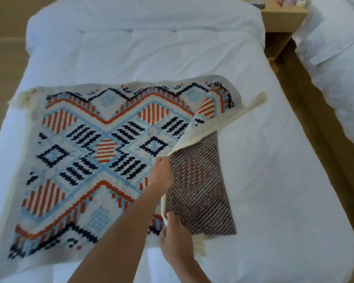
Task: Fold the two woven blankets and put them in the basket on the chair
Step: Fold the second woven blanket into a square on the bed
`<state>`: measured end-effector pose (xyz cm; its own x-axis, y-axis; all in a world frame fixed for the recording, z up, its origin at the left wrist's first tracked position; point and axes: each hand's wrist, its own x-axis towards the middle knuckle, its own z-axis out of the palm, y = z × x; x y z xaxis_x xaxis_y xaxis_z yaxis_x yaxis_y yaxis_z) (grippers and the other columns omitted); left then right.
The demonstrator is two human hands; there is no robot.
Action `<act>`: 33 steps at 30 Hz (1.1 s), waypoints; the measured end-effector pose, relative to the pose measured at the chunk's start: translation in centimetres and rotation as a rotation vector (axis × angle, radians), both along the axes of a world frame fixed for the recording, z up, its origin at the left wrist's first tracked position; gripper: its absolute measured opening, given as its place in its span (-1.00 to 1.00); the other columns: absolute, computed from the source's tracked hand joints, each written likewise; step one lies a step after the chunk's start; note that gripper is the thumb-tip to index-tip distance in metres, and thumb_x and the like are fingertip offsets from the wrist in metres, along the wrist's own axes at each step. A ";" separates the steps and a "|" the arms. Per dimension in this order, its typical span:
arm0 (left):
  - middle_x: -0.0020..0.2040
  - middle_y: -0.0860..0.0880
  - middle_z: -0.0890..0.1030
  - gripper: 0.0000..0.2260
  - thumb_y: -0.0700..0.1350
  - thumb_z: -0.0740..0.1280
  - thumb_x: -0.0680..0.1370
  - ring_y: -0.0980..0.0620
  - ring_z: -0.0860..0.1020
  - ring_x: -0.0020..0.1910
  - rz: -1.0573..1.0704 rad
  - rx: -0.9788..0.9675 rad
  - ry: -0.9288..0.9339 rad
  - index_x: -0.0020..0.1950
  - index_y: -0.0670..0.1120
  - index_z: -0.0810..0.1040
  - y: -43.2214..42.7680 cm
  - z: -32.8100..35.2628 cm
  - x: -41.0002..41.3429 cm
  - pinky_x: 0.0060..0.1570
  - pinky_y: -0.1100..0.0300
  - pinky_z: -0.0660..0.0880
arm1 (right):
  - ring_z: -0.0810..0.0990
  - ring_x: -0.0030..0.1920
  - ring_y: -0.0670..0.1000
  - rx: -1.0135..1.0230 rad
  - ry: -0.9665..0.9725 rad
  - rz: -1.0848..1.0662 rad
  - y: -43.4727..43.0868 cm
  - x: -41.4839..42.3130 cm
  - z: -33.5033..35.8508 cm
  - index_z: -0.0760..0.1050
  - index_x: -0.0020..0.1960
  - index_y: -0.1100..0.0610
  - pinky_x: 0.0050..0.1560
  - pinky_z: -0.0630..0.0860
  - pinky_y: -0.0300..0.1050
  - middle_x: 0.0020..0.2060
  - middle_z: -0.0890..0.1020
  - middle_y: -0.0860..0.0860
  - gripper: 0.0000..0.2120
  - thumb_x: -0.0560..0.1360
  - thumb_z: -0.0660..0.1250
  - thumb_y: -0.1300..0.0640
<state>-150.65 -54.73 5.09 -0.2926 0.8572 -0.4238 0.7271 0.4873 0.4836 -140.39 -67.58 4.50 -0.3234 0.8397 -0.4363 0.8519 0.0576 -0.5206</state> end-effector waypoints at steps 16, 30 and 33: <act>0.38 -0.10 0.29 -0.50 -0.36 0.22 0.50 -0.07 0.32 0.34 -0.019 -0.054 -0.061 0.43 -0.14 0.28 -7.0 -1.3 -15.6 0.27 0.13 0.29 | 0.58 0.01 0.10 -0.021 -0.008 0.020 -6.1 -15.3 -2.0 0.35 0.18 0.13 -0.11 0.47 -0.02 0.01 0.56 0.07 -0.76 0.52 0.14 0.17; 0.34 -0.07 0.36 -0.51 -0.38 0.23 0.48 -0.06 0.38 0.30 0.031 -0.047 -0.009 0.40 -0.13 0.36 -13.8 -3.1 -29.5 0.21 0.18 0.30 | 0.57 0.00 0.14 -0.103 0.039 0.114 -11.7 -28.3 -2.5 0.34 0.21 0.17 -0.10 0.43 -0.02 0.01 0.55 0.11 -0.74 0.54 0.11 0.18; 0.37 -0.08 0.35 -0.49 -0.38 0.24 0.46 -0.07 0.34 0.35 0.007 -0.042 -0.036 0.41 -0.13 0.36 -15.6 -3.9 -33.7 0.26 0.18 0.24 | 0.58 0.02 0.13 -0.110 0.012 0.083 -13.5 -32.6 -2.5 0.34 0.18 0.15 -0.10 0.43 -0.04 0.00 0.57 0.11 -0.78 0.55 0.13 0.17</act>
<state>-184.30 -70.35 1.14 -0.2824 0.8364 -0.4697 0.7062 0.5127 0.4884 -172.96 -81.04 2.04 -0.3955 0.7568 -0.5204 0.8404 0.0697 -0.5374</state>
